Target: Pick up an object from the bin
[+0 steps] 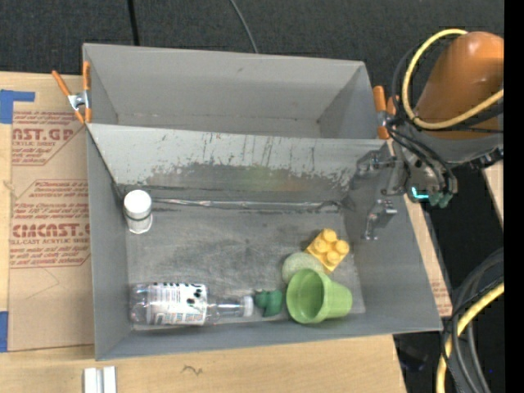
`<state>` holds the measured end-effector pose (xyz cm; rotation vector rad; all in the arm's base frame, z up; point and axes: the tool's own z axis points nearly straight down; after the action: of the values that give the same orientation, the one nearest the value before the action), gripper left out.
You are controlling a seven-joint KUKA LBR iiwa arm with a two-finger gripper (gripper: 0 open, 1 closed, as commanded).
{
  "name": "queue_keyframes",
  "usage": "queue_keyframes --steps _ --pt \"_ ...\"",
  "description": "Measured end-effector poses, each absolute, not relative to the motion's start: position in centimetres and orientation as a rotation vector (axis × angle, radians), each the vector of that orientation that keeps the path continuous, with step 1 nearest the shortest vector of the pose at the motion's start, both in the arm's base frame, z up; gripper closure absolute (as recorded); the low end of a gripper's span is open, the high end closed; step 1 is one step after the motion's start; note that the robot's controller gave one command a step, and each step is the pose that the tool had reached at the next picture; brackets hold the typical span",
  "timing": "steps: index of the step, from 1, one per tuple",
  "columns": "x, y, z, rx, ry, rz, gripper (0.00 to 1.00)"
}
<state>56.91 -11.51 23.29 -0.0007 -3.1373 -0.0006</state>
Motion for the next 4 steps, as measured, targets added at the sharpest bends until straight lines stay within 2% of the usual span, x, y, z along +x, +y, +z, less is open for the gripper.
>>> queue_keyframes --steps 1,2,3,4 --pt "57.1 -11.5 23.6 0.001 -3.144 0.001 0.00" --pt "55.0 -10.7 17.4 0.119 -3.145 0.002 0.00" --pt "53.3 -10.0 14.7 0.398 -3.112 -0.003 0.00" --pt "55.2 -10.3 12.3 0.331 -3.128 -0.001 0.00"
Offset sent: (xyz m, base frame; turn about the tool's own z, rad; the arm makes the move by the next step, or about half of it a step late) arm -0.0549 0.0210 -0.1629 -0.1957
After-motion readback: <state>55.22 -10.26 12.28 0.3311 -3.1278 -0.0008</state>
